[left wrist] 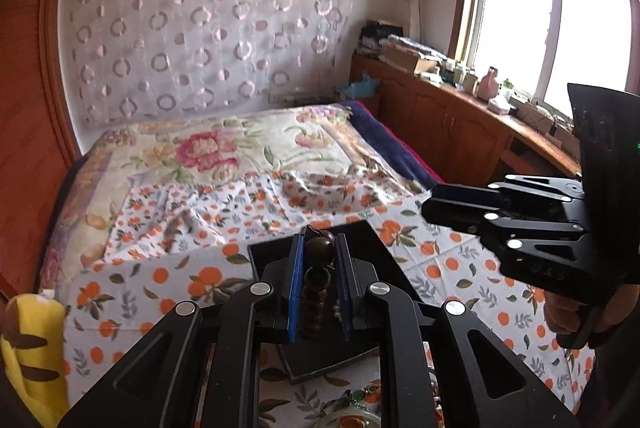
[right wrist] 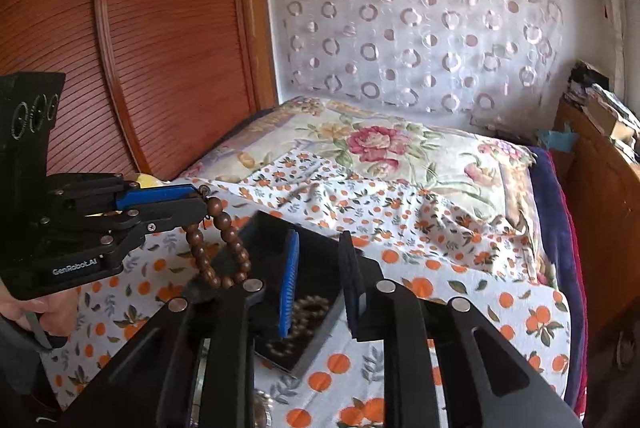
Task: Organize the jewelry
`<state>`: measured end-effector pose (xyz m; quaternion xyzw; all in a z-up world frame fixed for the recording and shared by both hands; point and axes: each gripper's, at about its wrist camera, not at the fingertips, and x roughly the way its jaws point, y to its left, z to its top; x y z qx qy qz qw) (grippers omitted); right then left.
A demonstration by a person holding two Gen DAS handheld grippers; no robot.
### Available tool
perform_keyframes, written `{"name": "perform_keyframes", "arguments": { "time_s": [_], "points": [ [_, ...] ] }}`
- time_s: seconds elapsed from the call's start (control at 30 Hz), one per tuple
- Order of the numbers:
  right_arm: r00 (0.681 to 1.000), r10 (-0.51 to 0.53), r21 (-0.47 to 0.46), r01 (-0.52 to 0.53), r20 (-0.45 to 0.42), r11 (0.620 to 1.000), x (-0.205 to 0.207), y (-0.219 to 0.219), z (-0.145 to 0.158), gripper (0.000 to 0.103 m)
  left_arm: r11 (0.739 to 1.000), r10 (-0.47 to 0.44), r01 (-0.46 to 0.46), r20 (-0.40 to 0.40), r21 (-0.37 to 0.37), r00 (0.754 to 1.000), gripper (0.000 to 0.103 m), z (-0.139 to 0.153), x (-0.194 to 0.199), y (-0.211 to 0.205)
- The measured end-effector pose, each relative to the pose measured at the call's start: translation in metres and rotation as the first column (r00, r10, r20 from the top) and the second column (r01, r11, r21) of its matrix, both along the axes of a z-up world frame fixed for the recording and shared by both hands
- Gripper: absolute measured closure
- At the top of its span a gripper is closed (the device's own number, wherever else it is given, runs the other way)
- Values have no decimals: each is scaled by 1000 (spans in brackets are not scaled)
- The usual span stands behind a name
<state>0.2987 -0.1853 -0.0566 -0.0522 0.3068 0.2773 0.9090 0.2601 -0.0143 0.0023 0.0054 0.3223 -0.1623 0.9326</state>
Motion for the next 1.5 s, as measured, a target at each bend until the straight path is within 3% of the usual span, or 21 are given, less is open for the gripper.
{"name": "perform_keyframes", "arguments": {
  "time_s": [0.2,0.27,0.6,0.8,0.87,0.9,1.0,1.27,1.5],
  "points": [
    [999,-24,-16,23,-24,1000,-12,-18,-22,80,999,-19,20,-26,27,999,88,-14,6,-15],
    [999,-25,-22,24,-32,999,-18,-20,-29,80,999,-14,15,-26,37,1000,78,-16,3,-17],
    [996,25,-6,-26,-85,1000,-76,-21,-60,80,998,22,-20,-27,64,999,63,-33,-60,-2],
    [991,41,-30,-46,-128,999,-105,-11,-83,80,996,53,-51,-32,67,998,40,-47,-96,9],
    [989,41,-29,-46,-141,999,-112,-9,-89,80,995,66,-65,-18,80,998,25,-48,-106,12],
    [988,40,-31,-45,-148,999,-114,-9,-91,78,994,75,-74,-6,83,997,23,-49,-113,14],
    [985,43,-40,-51,-170,998,-121,-6,-97,69,993,82,-81,-10,80,997,21,-52,-126,17],
    [969,31,-14,-35,-245,999,-121,1,-110,69,993,90,-89,-10,82,996,20,-62,-156,19],
    [969,22,-74,-41,-245,996,-123,7,-111,69,994,93,-92,-19,66,995,20,-66,-168,22]
  ]
}}
